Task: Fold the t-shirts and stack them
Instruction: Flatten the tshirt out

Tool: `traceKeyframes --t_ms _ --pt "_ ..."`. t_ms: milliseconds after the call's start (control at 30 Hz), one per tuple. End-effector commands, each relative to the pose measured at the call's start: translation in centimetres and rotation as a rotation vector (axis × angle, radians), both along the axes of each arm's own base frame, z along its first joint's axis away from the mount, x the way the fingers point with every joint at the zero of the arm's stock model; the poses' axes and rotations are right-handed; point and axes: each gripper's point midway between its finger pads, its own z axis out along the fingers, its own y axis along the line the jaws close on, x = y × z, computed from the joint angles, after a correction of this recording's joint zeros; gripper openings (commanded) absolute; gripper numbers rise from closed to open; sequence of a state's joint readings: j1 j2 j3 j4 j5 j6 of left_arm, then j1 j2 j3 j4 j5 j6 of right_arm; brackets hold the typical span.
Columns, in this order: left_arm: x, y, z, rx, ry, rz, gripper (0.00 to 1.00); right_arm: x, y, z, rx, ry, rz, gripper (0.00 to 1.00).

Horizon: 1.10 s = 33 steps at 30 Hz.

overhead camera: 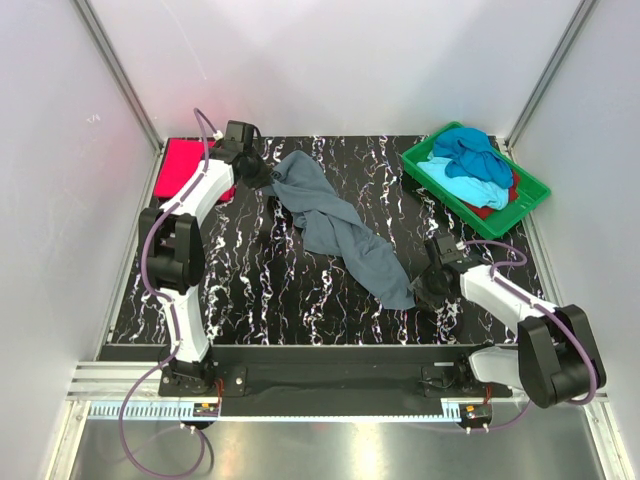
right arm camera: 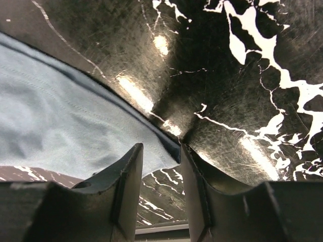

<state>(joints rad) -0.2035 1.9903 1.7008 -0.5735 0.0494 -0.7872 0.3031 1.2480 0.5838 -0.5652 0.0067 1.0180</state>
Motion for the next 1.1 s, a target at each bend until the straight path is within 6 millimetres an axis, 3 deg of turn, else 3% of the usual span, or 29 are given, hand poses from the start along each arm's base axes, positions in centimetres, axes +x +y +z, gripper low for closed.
traceKeyframes --t_ms 0,67,100,167,233,367,433,500,533,567,600,633,667,733,767,833,867,967,1000,1033,1067 --pt "1.2 -0.2 3.7 -0.04 -0.099 0.004 0.0 0.5 0.3 0.2 0.004 0.004 0.001 0.43" --pt "1.3 -0.2 3.9 -0.044 -0.104 0.012 0.0 0.7 0.4 -0.1 0.001 0.009 0.003 0.39" --pt "1.4 -0.3 3.7 -0.046 -0.1 0.013 0.0 0.8 0.5 -0.2 0.005 -0.001 0.009 0.3" --pt "1.5 -0.5 3.5 -0.057 -0.095 0.012 0.0 0.9 0.4 -0.4 -0.001 -0.001 0.02 0.23" --pt "1.5 -0.7 3.3 -0.065 -0.089 0.008 0.0 0.9 0.4 -0.4 -0.002 -0.012 0.03 0.03" --pt "1.4 -0.7 3.4 -0.068 -0.09 0.004 0.0 1.4 0.2 0.8 -0.009 -0.08 0.053 0.0" --pt "1.6 -0.7 4.8 -0.072 -0.122 -0.003 0.0 2.7 0.1 2.9 -0.019 -0.17 0.074 0.0" --pt "1.8 -0.5 7.0 -0.092 -0.163 -0.008 0.0 5.1 -0.8 7.2 -0.095 -0.3 0.119 0.0" --pt "2.2 0.1 10.4 -0.114 -0.229 0.009 0.0 6.3 -2.2 9.0 -0.196 -0.356 0.135 0.0" --pt "2.3 0.5 12.5 -0.128 -0.267 0.016 0.0 8.4 -2.5 13.4 -0.234 -0.449 0.14 0.0" --pt "2.3 0.9 14.7 -0.138 -0.308 0.026 0.0 9.5 -3.1 15.3 -0.289 -0.484 0.157 0.0" --pt "2.2 1.4 18.1 -0.149 -0.371 0.037 0.0 10.6 -3.6 17.5 -0.341 -0.53 0.169 0.0" --pt "1.4 1.8 21.2 -0.158 -0.428 0.043 0.0 12.2 -4.9 22.4 -0.444 -0.624 0.176 0.0" --pt "0.0 2.2 25.7 -0.183 -0.508 0.053 0.0 13.4 -6.3 26.4 -0.562 -0.686 0.217 0.0" --pt "-1.8 2.5 28.8 -0.198 -0.572 0.055 0.0 14.0 -6.6 30.6 -0.585 -0.769 0.203 0.0" --pt "-3.7 2.9 31.3 -0.209 -0.621 0.063 0.0 13.9 -7.4 34.3 -0.665 -0.83 0.235 0.0" --pt "-4.9 3.2 32.6 -0.207 -0.651 0.066 0.0 13.6 -7.7 37.7 -0.681 -0.903 0.213 0.0" --pt "-9.5 4.6 36.4 -0.181 -0.753 0.078 0.0 10.9 -8.3 43.8 -0.709 -1.064 0.222 0.0" --pt "-12.2 5.1 38.1 -0.179 -0.794 0.077 0.0 9.1 -8.5 45.8 -0.708 -1.134 0.22 0.0" --pt "-13.2 5.6 38.3 -0.167 -0.797 0.087 0.0 8.1 -8.2 46.9 -0.704 -1.183 0.25 0.0" --pt "-14.4 5.7 38.7 -0.166 -0.808 0.087 0.0 5.9 -8.7 48.9 -0.698 -1.26 0.228 0.0"
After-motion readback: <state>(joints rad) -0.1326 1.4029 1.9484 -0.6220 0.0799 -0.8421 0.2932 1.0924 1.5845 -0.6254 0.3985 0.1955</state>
